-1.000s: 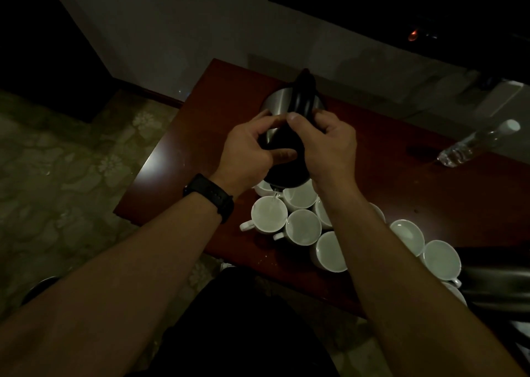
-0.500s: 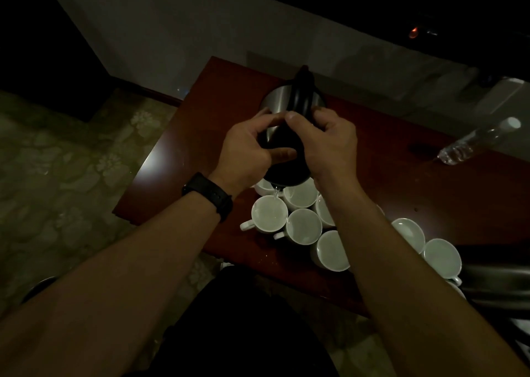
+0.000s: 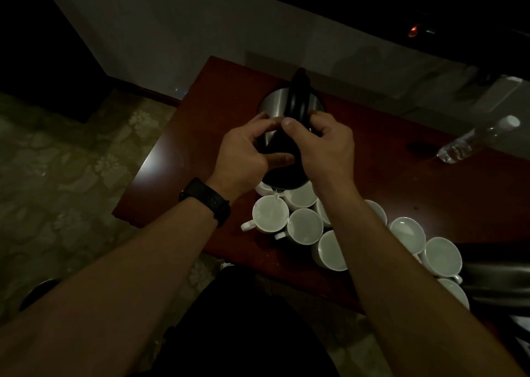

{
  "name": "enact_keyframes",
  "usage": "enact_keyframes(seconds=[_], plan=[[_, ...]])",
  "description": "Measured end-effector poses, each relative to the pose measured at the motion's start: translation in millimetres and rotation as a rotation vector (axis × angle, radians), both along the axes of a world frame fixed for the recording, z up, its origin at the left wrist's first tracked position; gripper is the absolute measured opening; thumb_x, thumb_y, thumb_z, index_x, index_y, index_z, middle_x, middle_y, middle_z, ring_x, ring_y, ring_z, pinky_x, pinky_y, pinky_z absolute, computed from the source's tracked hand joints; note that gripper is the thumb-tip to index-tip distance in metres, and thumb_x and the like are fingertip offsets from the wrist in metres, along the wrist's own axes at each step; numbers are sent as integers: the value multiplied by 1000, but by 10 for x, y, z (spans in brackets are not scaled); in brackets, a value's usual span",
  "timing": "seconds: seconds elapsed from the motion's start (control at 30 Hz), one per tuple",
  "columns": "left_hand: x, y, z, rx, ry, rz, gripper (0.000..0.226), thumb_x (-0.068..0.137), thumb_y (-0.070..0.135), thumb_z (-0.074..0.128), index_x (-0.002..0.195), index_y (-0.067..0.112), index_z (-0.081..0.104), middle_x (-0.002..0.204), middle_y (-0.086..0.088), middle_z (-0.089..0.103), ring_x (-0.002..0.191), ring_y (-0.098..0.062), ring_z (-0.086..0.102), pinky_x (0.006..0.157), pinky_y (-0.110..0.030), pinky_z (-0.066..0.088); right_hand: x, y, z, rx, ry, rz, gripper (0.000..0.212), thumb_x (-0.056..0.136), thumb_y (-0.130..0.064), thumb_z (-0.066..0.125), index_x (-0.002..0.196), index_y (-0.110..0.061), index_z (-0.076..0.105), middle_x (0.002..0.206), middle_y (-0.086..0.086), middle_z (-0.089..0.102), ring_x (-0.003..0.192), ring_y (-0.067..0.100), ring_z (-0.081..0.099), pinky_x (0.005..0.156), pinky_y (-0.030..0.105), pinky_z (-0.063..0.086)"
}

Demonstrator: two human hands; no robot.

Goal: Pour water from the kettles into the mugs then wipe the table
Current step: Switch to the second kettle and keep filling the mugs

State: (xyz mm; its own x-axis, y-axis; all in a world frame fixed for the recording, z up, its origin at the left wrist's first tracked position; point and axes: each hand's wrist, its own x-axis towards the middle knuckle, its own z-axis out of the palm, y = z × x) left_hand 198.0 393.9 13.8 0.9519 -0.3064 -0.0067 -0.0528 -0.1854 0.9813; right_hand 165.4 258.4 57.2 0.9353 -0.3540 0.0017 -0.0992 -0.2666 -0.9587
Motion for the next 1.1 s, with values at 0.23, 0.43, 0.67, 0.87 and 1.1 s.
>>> enact_keyframes(seconds=[0.23,0.43,0.67,0.87,1.1], plan=[[-17,8,13,-7,-15,8,66,74,2,86,134,15,64,130,24,52,152,-21,34,121,-52,36,-1,27,30,29,3,-8,8,83,-35,71,76,-39,69,100,-9,70,90,11,72,82,48,62],[-28,3,-2,-25,-22,15,65,74,0,86,134,10,64,143,-2,59,151,-23,35,121,-53,35,-8,20,31,6,9,-4,9,82,-37,71,75,-41,69,99,-11,70,89,10,72,81,48,62],[-73,7,33,-21,-12,-2,67,74,1,86,124,37,60,120,40,48,152,-18,33,122,-49,34,-54,24,6,6,11,-34,15,84,-40,70,70,-35,69,94,-5,72,84,11,71,79,49,62],[-127,12,2,-31,-20,4,67,74,-1,86,126,33,61,124,34,48,151,-16,33,122,-50,36,-80,1,-3,12,31,-21,12,83,-39,72,72,-34,72,95,-9,73,85,8,72,81,47,62],[-161,20,-25,-24,-35,5,69,73,-1,86,128,32,61,121,40,48,150,-16,34,121,-51,36,-126,-3,-28,24,36,-11,10,81,-40,73,72,-36,73,98,-8,73,87,10,72,82,49,62]])
